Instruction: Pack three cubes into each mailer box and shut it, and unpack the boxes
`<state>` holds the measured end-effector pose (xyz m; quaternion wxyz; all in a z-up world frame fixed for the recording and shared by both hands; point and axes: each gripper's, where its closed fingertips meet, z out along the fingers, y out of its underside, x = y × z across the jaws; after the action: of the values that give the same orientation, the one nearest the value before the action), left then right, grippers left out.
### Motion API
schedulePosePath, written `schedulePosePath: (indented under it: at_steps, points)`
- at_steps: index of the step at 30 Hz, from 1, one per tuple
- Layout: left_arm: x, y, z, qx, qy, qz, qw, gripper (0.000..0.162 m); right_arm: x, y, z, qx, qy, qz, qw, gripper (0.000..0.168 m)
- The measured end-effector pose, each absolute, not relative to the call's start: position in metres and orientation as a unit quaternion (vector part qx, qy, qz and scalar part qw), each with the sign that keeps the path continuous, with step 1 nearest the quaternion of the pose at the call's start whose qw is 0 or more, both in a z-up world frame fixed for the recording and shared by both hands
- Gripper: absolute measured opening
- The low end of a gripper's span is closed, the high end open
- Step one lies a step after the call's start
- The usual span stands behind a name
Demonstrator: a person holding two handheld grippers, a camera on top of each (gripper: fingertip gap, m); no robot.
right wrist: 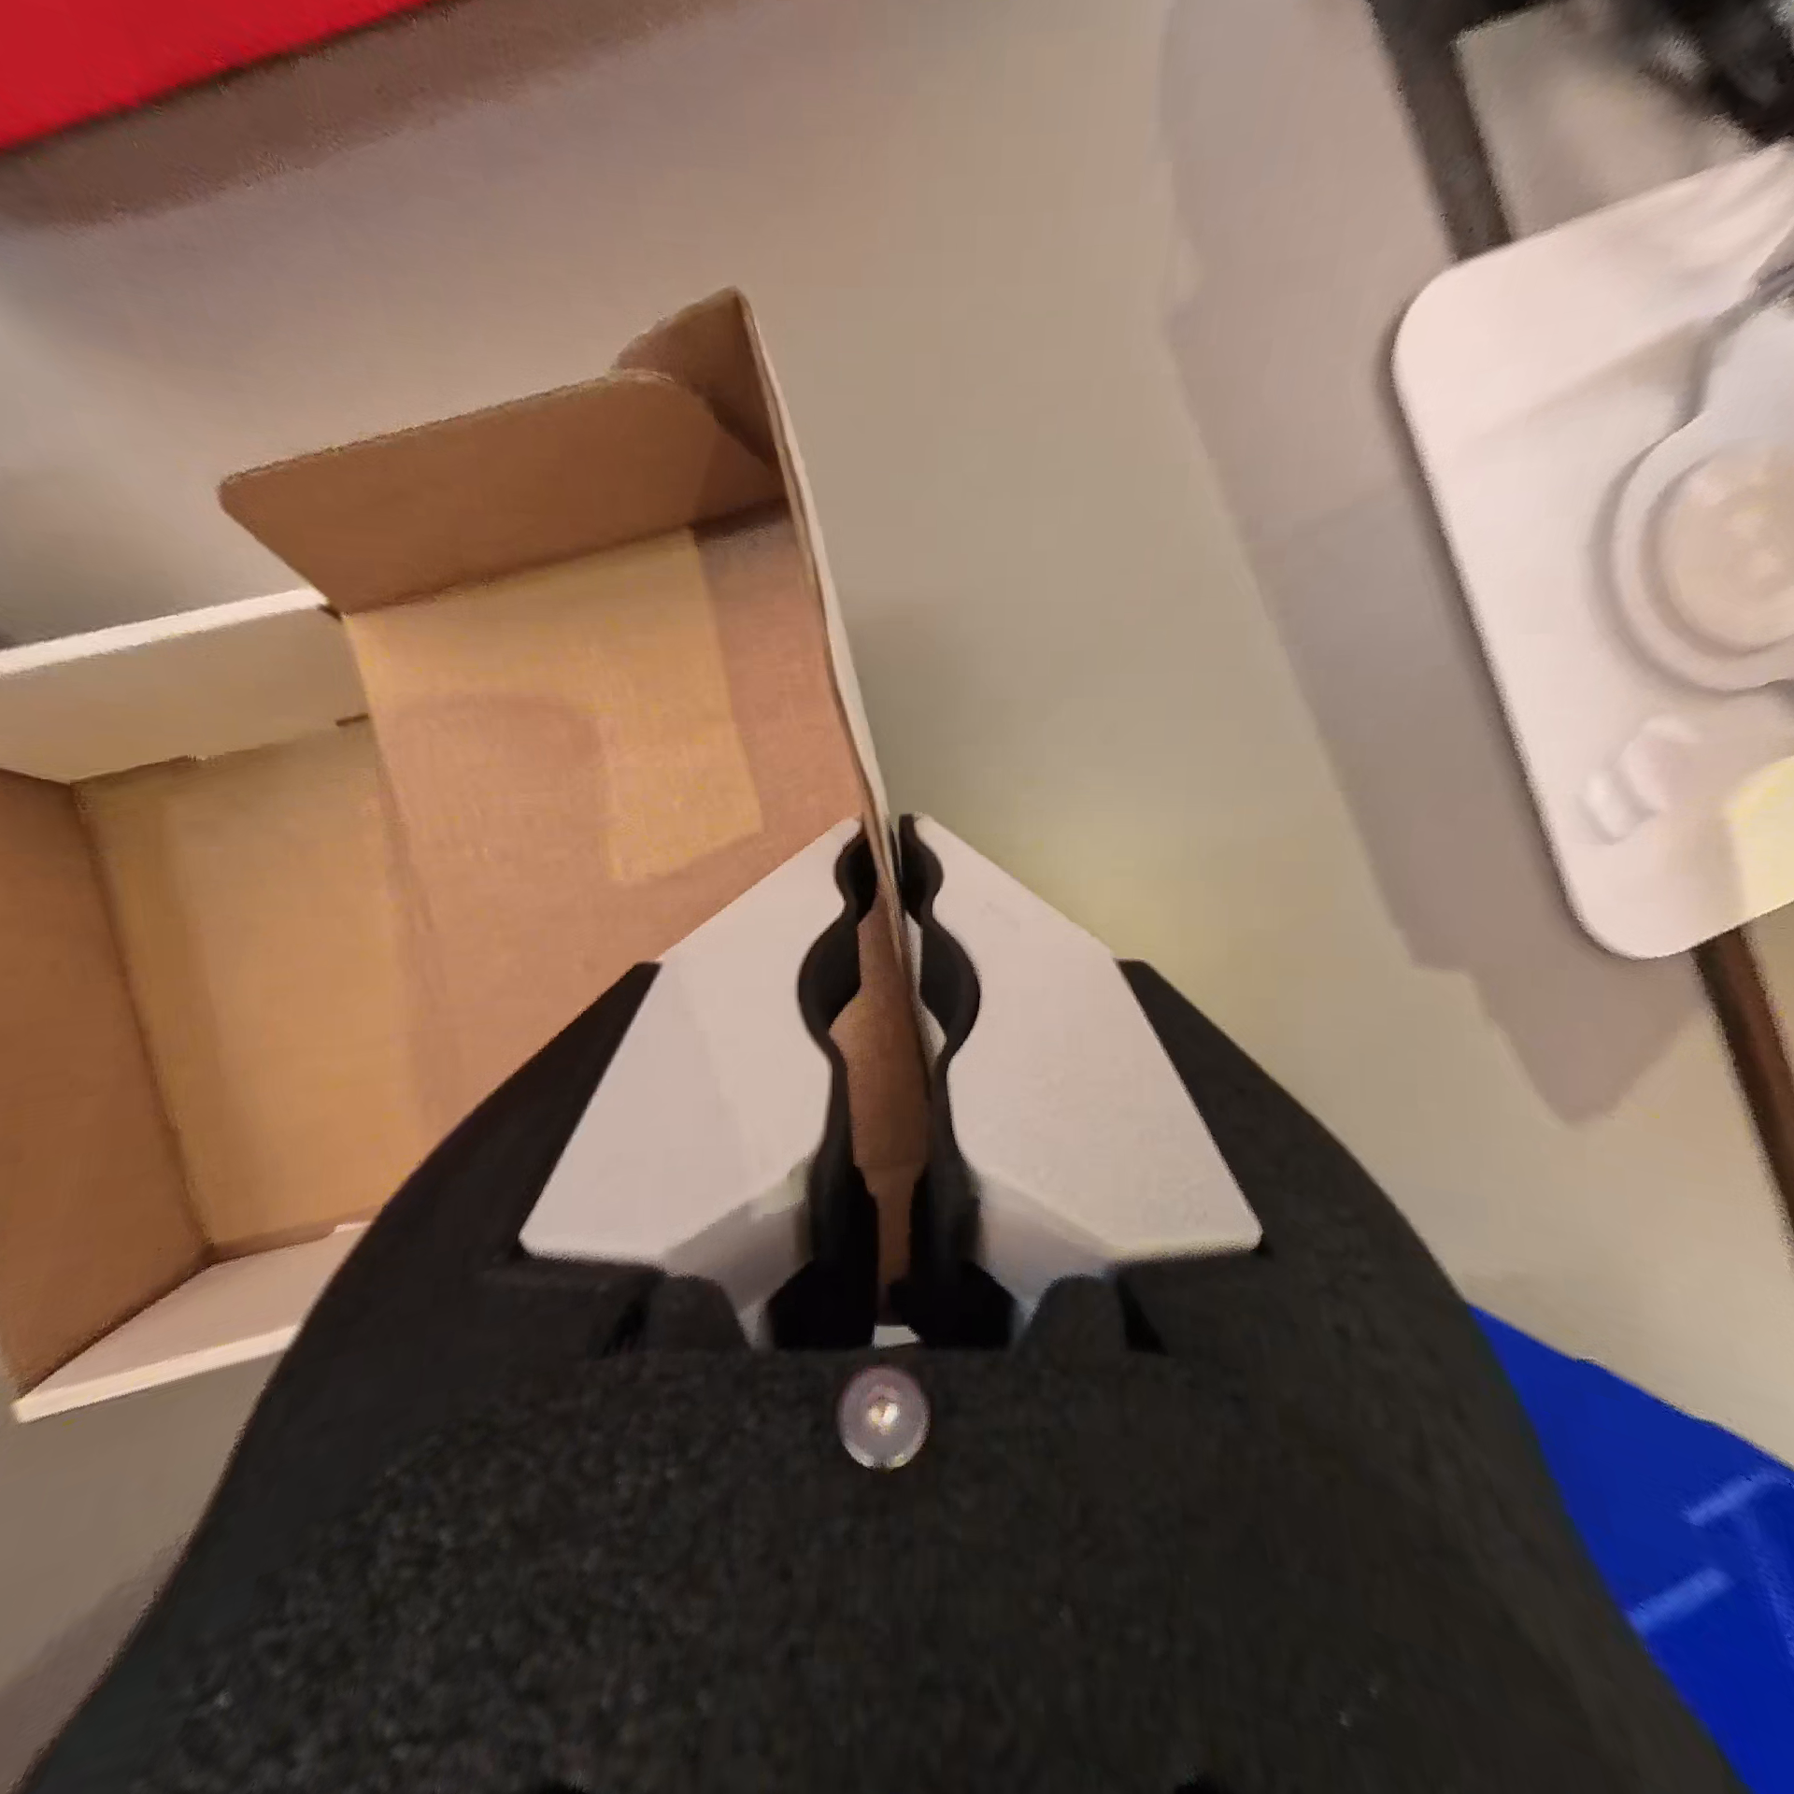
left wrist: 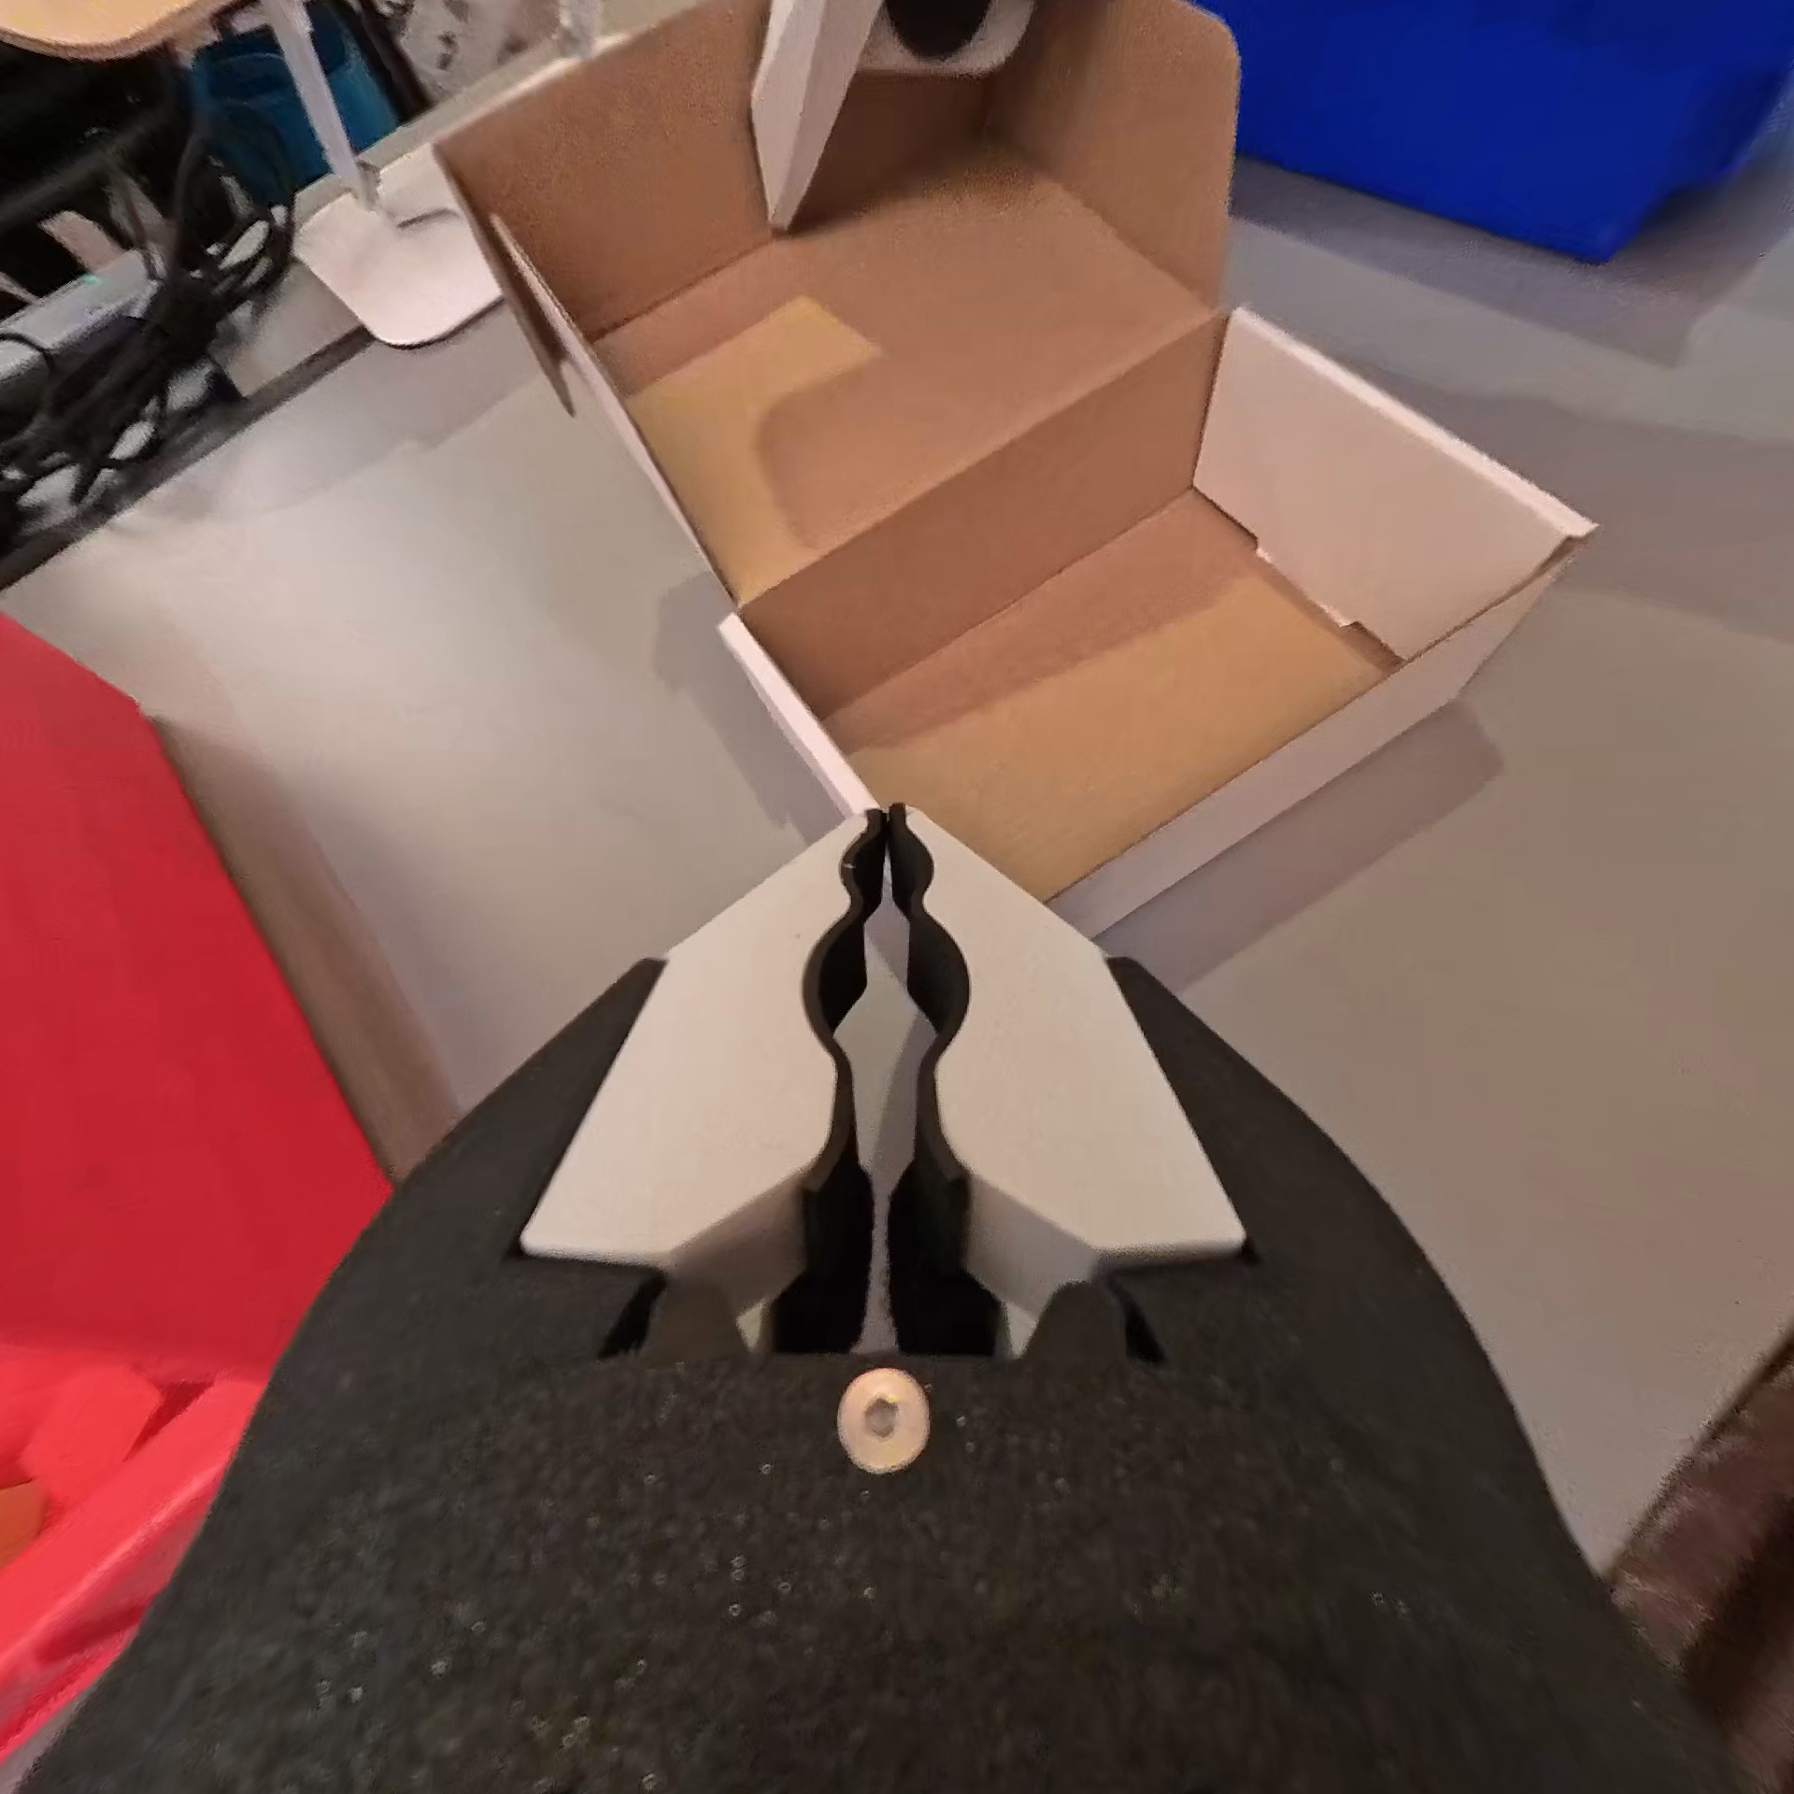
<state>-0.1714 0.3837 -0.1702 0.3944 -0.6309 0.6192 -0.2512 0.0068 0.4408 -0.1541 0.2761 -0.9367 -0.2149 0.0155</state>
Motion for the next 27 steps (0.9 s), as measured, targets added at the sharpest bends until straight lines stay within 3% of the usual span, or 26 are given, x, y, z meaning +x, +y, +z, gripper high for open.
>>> schedulePosePath:
  at_steps: [2, 4, 5, 8, 12, 14, 18, 21, 27]
  points:
    - [-0.168, 0.393, -0.170, -0.630, 0.619, -0.229, 0.410, 0.000, 0.005, 0.448, -0.146, -0.932, -0.224, 0.002, 0.284, 0.008]
    - [-0.163, 0.398, -0.170, -0.636, 0.612, -0.228, 0.411, 0.000, -0.001, 0.452, -0.136, -0.927, -0.224, 0.019, 0.301, 0.036]
    - [-0.162, 0.399, -0.170, -0.640, 0.608, -0.231, 0.409, 0.000, -0.003, 0.452, -0.126, -0.923, -0.221, 0.027, 0.314, 0.040]
    - [-0.162, 0.399, -0.170, -0.646, 0.602, -0.236, 0.406, 0.000, -0.002, 0.445, -0.067, -0.893, -0.194, 0.016, 0.406, 0.056]
    - [-0.165, 0.400, -0.170, -0.653, 0.596, -0.241, 0.401, 0.000, -0.015, 0.383, 0.006, -0.833, -0.140, -0.020, 0.534, 0.056]
    - [-0.165, 0.403, -0.170, -0.656, 0.593, -0.244, 0.399, 0.000, -0.036, 0.343, -0.006, -0.815, -0.110, -0.015, 0.569, 0.056]
    - [-0.164, 0.406, -0.170, -0.657, 0.590, -0.246, 0.398, 0.000, -0.085, 0.290, -0.106, -0.836, -0.115, -0.017, 0.537, 0.043]
    - [-0.163, 0.407, -0.170, -0.656, 0.592, -0.245, 0.399, 0.000, -0.110, 0.277, -0.159, -0.875, -0.124, 0.010, 0.467, 0.058]
    - [-0.163, 0.407, -0.170, -0.652, 0.597, -0.242, 0.399, 0.000, -0.088, 0.297, -0.158, -0.856, -0.124, -0.015, 0.502, 0.087]
